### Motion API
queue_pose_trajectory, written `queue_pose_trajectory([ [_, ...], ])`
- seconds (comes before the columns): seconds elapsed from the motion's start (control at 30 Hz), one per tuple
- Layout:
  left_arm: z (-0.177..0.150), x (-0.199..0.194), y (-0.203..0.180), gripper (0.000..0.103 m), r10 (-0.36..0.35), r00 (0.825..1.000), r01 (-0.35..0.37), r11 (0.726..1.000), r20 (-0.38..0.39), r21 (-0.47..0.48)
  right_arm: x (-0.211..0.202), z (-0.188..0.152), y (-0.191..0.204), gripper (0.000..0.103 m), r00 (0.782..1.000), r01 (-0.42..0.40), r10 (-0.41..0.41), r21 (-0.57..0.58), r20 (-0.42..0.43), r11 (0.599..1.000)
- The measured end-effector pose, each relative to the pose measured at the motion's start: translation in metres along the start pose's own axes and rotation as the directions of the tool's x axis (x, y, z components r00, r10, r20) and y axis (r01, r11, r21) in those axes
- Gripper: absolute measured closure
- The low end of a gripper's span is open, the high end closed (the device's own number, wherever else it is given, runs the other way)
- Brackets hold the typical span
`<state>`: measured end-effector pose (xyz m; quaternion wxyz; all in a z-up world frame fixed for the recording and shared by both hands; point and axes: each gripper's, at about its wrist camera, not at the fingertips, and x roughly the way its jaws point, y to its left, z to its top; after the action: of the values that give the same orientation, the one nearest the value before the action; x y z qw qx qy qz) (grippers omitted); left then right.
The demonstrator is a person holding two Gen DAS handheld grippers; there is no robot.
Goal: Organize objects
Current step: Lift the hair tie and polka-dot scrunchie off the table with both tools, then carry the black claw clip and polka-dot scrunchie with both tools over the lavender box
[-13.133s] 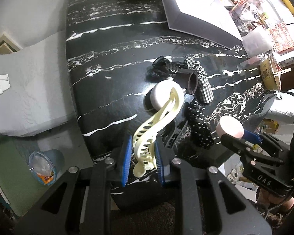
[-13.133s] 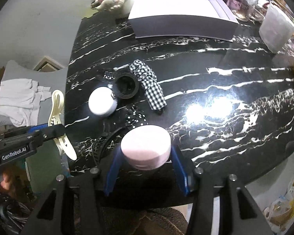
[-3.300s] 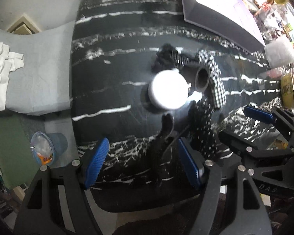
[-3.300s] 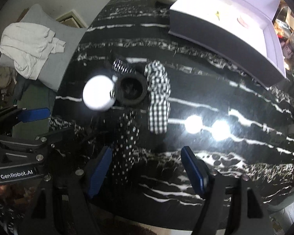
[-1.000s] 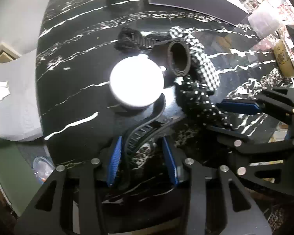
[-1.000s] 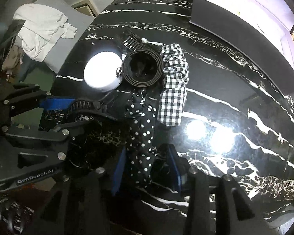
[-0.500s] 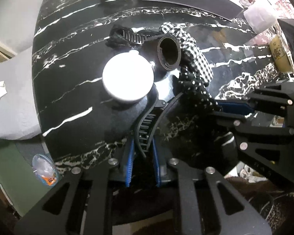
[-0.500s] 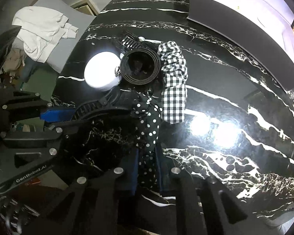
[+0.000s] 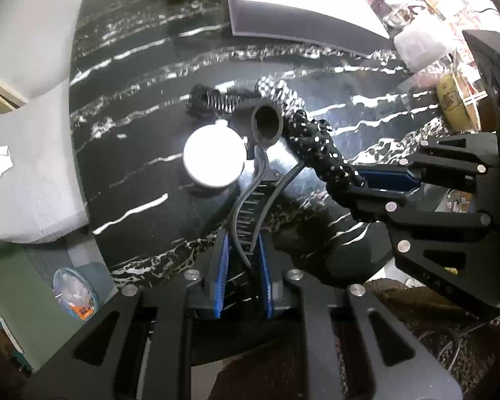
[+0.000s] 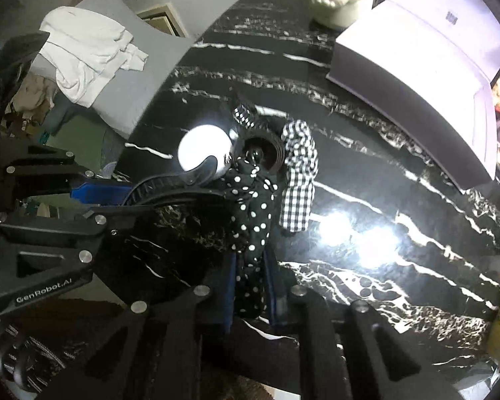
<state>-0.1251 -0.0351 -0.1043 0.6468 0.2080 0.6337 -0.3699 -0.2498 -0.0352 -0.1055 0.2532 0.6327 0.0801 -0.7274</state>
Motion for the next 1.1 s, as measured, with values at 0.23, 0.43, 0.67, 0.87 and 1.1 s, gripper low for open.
queue_pose_trajectory([
  [0.23,0.003,-0.020,-0.001,0.087,-0.009,1.000,0.009,1.000,0.016,0.030,-0.020,0.005,0.002,0.088,1.000,0.011,-0.010,-0.010,0.023,1.000],
  [0.43,0.007,-0.032,0.000,0.087,-0.019,1.000,0.018,0.999,0.016,0.029,-0.036,0.007,0.003,0.088,0.999,0.017,-0.017,-0.007,0.043,1.000],
  [0.67,0.011,-0.047,0.001,0.087,-0.007,0.999,0.006,1.000,0.032,0.028,-0.053,0.004,0.001,0.088,0.997,0.023,-0.023,0.003,0.068,1.000],
  [0.87,0.019,-0.055,-0.007,0.087,-0.006,0.998,0.003,0.999,0.055,0.055,-0.068,0.003,-0.010,0.088,0.994,0.037,-0.039,0.028,0.098,0.999],
  [1.1,0.033,-0.058,-0.023,0.087,-0.020,0.997,0.015,0.997,0.071,0.078,-0.079,-0.001,-0.029,0.088,0.991,0.057,-0.064,0.061,0.119,0.997],
])
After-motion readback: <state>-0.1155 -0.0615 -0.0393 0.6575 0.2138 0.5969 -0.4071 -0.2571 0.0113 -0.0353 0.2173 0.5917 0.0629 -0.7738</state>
